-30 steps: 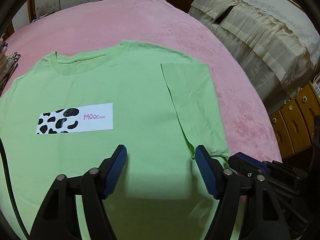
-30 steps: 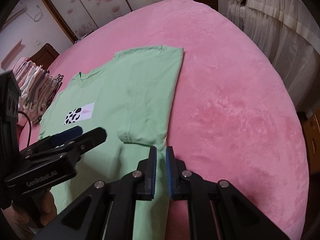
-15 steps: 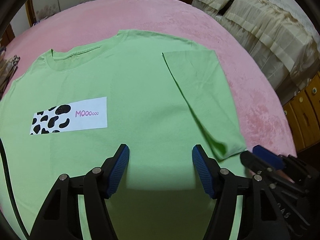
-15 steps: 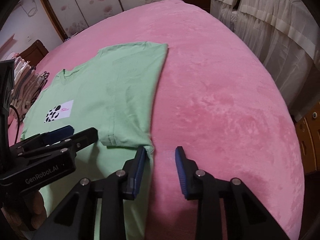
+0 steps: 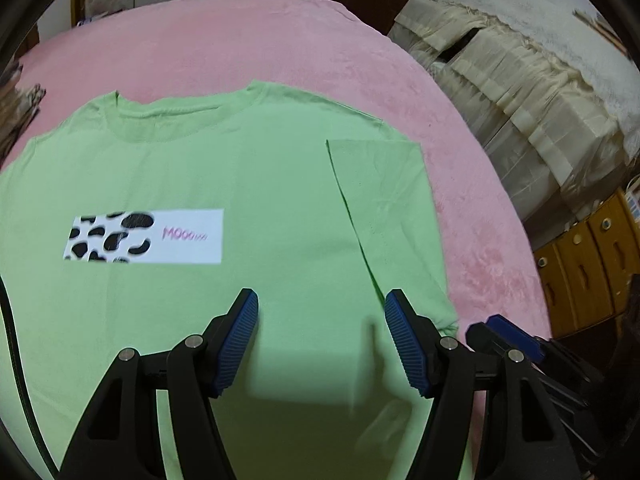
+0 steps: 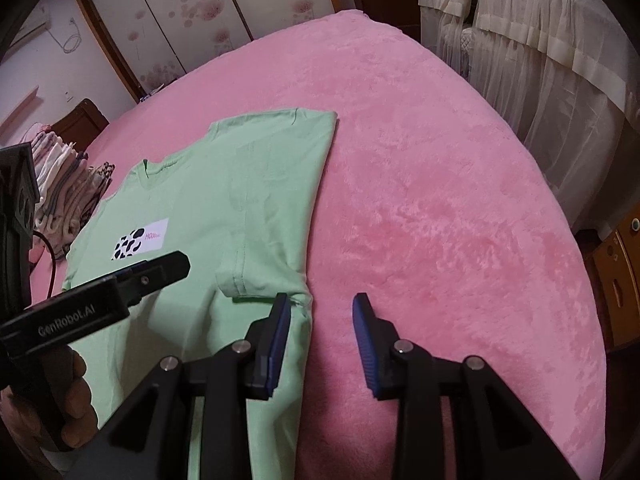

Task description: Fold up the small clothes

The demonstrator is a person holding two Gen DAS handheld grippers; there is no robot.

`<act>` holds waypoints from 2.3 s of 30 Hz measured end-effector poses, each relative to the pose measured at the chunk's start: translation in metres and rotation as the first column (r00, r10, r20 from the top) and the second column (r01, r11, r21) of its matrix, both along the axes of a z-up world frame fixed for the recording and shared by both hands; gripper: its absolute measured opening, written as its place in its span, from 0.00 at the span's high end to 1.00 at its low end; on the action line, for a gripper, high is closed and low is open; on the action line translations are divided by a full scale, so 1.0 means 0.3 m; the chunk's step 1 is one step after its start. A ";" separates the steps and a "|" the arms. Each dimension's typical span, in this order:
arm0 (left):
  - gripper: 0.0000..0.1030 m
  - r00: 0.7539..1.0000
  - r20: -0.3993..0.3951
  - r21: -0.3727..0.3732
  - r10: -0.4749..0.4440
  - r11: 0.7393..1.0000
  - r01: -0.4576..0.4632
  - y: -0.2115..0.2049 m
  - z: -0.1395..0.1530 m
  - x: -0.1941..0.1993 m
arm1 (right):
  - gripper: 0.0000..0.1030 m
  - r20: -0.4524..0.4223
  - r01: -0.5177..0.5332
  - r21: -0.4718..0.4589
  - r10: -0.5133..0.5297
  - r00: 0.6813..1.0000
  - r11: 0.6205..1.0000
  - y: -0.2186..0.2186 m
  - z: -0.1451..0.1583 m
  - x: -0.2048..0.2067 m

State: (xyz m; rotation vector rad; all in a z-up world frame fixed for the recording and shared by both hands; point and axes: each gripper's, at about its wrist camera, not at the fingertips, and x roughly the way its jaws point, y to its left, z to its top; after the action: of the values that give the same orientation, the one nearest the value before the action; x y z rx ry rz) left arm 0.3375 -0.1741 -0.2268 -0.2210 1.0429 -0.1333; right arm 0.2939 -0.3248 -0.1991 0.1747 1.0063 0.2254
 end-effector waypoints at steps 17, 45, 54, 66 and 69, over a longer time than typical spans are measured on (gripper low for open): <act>0.35 0.997 -0.024 0.256 -0.075 0.964 0.079 -0.125 -0.086 -0.012 | 0.69 -0.012 0.006 -0.011 -0.006 1.000 1.000 0.007 -0.019 0.026; 0.30 0.999 0.018 0.049 -0.040 0.998 0.039 0.104 0.108 0.217 | 0.69 0.062 -0.047 -0.035 0.050 0.997 0.998 0.039 0.166 0.236; 0.32 0.999 -0.038 0.094 0.002 0.996 0.002 0.051 -0.032 0.400 | 0.72 0.021 -0.015 0.008 0.015 1.000 1.000 0.040 0.105 0.518; 0.30 0.999 -0.006 0.247 0.033 0.969 -0.031 -0.014 -0.100 0.449 | 0.85 -0.063 0.030 -0.147 -0.040 0.997 0.989 0.042 -0.077 0.639; 0.29 1.000 0.007 0.268 0.024 0.963 -0.025 -0.019 -0.105 0.441 | 0.94 -0.071 0.057 -0.165 -0.070 0.995 0.985 0.024 -0.089 0.648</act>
State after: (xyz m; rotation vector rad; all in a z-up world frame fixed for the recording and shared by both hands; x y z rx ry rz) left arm 0.4697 -0.1797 -0.2585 0.0122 1.0419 0.0308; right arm 0.4884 -0.3176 -0.2258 0.0665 1.0885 0.0781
